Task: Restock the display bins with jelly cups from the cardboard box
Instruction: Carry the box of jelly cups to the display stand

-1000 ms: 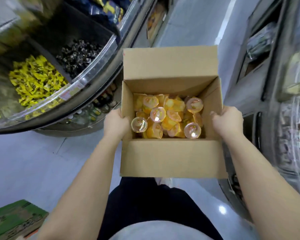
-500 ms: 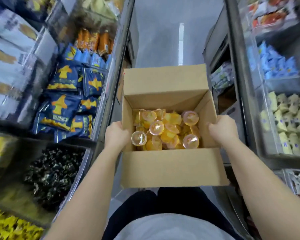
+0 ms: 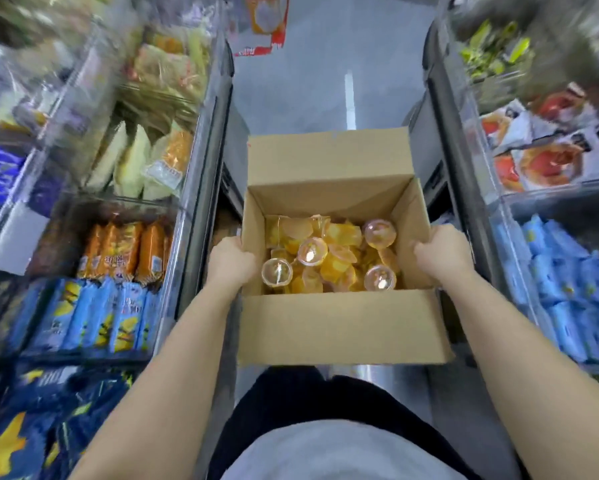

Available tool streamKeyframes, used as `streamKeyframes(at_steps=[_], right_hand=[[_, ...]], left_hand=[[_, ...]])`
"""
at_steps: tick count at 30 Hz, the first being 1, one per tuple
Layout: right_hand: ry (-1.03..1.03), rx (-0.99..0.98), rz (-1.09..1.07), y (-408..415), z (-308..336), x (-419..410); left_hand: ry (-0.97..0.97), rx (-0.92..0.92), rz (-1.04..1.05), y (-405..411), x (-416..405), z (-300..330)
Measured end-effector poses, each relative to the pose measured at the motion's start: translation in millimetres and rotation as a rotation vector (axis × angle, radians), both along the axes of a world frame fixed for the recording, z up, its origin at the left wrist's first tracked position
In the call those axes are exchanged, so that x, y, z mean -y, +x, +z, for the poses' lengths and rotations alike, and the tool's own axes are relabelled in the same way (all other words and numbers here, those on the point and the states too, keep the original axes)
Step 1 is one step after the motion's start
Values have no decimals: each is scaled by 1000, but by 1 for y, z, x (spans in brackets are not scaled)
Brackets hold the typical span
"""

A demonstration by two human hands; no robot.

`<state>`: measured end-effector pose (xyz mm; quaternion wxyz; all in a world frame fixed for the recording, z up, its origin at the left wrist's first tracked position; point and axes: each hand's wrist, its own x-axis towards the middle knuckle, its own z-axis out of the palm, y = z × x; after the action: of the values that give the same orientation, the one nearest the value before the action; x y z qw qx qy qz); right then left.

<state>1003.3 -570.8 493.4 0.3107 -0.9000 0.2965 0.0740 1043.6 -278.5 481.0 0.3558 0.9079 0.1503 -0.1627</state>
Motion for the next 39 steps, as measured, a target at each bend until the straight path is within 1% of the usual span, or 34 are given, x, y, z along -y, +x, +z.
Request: streamKeyframes(at_steps=[4, 8, 12, 19, 25, 28, 32, 35, 39], right_hand=[[-17, 52, 30, 111, 9, 25], [7, 15, -30, 227, -4, 43], [-37, -34, -58, 342, -7, 55], [-17, -13, -12, 540, 2, 82], [-4, -38, 7, 729, -17, 126], [35, -42, 40, 828, -21, 150], [23, -53, 128, 959, -5, 163], [-29, -49, 182, 1053, 3, 155], [-60, -52, 271, 1177, -6, 130]], left_hand=[[-2, 42, 4, 111, 27, 2], [12, 18, -16, 235, 45, -16], [12, 5, -49, 355, 59, -20], [-18, -6, -27, 549, 81, 1], [9, -36, 15, 726, 124, -20], [-20, -41, 93, 808, 148, -24], [-69, -39, 182, 911, 162, -15], [-96, -29, 289, 981, 157, -13], [-90, -26, 368, 1083, 133, -29]])
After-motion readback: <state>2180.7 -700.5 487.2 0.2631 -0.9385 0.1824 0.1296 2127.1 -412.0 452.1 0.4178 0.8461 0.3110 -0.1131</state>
